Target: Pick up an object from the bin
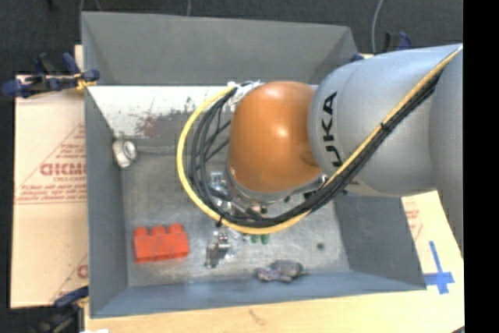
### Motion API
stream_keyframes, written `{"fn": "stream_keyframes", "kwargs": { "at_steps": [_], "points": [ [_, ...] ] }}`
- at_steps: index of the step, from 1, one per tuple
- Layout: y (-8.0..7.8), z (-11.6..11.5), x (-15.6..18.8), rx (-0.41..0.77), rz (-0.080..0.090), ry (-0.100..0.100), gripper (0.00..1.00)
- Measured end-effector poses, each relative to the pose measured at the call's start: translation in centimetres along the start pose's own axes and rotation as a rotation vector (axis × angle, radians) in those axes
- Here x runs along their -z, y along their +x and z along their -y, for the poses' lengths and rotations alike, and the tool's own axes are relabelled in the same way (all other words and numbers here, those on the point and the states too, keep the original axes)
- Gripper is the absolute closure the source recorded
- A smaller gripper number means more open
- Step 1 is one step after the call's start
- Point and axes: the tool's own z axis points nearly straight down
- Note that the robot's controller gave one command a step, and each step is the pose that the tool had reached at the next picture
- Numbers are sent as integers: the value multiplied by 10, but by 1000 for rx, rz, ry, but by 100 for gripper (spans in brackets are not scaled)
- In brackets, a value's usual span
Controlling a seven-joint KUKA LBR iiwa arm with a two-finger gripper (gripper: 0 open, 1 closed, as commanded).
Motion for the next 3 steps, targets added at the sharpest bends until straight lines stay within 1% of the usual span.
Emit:
{"fn": "stream_keyframes", "kwargs": {
  "at_steps": [1,2,3],
  "points": [
    [-3,-76,-103,164,16,-1,0],
    [-1,-77,-105,163,10,-2,100],
    [-12,-88,34,26,16,-4,100]
  ]
}}
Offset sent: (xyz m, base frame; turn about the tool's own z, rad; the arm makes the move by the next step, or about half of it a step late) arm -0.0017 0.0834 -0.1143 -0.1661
